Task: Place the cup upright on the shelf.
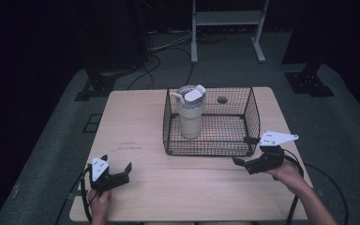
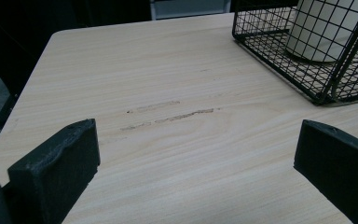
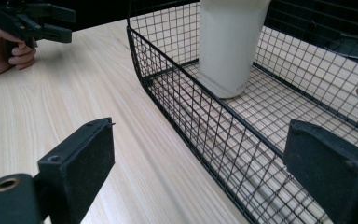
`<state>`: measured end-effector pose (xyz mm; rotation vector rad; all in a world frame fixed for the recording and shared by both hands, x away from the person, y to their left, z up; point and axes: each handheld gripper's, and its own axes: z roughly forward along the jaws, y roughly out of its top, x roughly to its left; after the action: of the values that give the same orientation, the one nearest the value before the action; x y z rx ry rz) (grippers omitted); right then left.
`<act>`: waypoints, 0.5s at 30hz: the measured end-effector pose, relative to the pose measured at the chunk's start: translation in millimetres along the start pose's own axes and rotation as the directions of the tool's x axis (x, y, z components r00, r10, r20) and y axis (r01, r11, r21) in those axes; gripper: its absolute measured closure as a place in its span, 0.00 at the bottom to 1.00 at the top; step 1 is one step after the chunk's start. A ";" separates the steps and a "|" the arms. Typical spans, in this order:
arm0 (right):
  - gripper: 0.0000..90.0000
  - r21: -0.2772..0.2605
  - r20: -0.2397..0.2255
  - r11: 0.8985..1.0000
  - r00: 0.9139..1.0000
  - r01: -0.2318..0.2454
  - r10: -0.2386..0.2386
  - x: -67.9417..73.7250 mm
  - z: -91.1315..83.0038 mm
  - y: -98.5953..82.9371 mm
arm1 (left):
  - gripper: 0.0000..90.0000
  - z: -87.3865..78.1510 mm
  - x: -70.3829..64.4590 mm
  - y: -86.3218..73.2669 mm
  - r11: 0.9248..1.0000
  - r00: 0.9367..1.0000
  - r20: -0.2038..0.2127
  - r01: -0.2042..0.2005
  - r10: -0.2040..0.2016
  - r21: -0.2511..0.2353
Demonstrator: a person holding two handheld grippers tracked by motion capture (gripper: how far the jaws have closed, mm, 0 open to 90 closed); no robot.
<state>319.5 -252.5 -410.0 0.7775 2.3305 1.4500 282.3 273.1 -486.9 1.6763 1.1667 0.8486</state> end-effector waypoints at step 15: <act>0.09 -0.017 0.009 0.999 0.999 -0.045 0.045 1.1 -12.3 -29.9 | 0.00 0.1 0.3 -0.1 1.000 1.000 0.000 0.005 -0.005 -0.001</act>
<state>303.7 -271.4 -431.0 0.8353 2.3053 1.4796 282.5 273.4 -487.1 1.6721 1.1702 0.8460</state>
